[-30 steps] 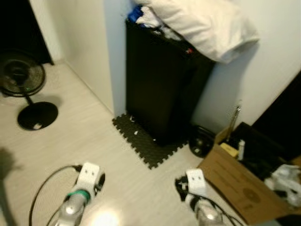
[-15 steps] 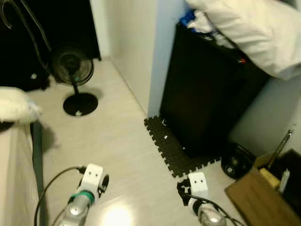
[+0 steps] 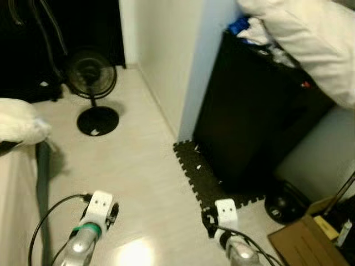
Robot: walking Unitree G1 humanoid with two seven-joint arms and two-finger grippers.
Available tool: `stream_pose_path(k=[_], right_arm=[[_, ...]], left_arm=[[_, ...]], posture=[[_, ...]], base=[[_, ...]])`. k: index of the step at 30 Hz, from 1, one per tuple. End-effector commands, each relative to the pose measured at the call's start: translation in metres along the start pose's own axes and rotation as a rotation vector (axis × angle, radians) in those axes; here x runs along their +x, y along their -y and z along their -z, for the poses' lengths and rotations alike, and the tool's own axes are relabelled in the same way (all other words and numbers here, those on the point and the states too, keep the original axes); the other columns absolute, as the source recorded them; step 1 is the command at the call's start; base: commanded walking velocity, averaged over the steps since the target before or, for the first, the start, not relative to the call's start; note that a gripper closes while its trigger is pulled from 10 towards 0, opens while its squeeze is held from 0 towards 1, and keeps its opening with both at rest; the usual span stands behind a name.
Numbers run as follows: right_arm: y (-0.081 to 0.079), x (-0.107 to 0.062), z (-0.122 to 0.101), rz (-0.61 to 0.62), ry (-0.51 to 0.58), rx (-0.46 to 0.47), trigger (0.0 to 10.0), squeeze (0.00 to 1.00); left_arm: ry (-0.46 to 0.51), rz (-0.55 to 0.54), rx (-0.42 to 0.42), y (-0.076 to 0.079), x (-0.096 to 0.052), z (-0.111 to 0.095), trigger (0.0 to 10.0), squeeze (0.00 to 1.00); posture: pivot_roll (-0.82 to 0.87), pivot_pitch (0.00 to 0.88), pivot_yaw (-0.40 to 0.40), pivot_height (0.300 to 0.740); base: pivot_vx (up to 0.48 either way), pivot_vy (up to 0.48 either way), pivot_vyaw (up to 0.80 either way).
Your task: Clean up the room
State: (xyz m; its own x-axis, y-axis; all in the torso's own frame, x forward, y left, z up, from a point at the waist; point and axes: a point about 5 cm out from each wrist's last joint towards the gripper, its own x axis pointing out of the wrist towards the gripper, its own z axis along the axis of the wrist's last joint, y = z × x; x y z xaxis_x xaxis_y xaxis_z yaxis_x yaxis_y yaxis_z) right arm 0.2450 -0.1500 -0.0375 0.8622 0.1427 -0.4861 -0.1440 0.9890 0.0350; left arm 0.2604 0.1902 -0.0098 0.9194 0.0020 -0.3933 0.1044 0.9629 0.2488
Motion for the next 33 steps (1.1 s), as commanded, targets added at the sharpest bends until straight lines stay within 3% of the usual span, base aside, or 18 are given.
stream_pose_path(k=[1, 8, 12, 20, 27, 33], right_arm=[[0.003, -0.001, 0.002, 0.006, -0.010, -0.003, 10.0, 0.00], [0.001, -0.002, 0.003, -0.009, -0.007, -0.010, 10.0, 0.00], [-0.002, -0.002, 0.002, -0.040, 0.002, -0.033, 10.0, 0.00], [-0.007, -0.002, 0.002, -0.071, 0.001, -0.071, 10.0, 0.00], [-0.008, -0.003, 0.005, -0.089, -0.011, -0.087, 10.0, 0.00], [-0.008, -0.002, 0.005, -0.095, -0.013, -0.088, 10.0, 0.00]], left_arm=[[-0.028, 0.014, 0.000, 0.005, -0.003, 0.008, 10.0, 0.00], [-0.034, 0.013, -0.002, 0.006, -0.004, 0.009, 10.0, 0.00], [-0.037, 0.011, -0.008, 0.006, -0.004, 0.009, 10.0, 0.00], [-0.055, 0.028, -0.023, 0.008, -0.004, 0.012, 10.0, 0.00], [-0.160, 0.099, -0.008, 0.018, -0.013, 0.033, 10.0, 0.00], [-0.165, 0.100, -0.006, 0.018, -0.013, 0.034, 10.0, 0.00]], posture=[[0.11, 0.001, 0.017, 0.740], [0.11, 0.007, 0.016, 0.740], [0.11, 0.008, 0.015, 0.740], [0.11, 0.009, 0.012, 0.740], [0.11, 0.009, 0.012, 0.740], [0.11, 0.010, 0.011, 0.740]], base=[[0.480, 0.000, 0.00], [0.480, 0.000, 0.00], [0.403, 0.000, 0.69], [0.000, 0.000, 0.80], [0.000, 0.000, 0.80], [0.000, 0.000, 0.80]])
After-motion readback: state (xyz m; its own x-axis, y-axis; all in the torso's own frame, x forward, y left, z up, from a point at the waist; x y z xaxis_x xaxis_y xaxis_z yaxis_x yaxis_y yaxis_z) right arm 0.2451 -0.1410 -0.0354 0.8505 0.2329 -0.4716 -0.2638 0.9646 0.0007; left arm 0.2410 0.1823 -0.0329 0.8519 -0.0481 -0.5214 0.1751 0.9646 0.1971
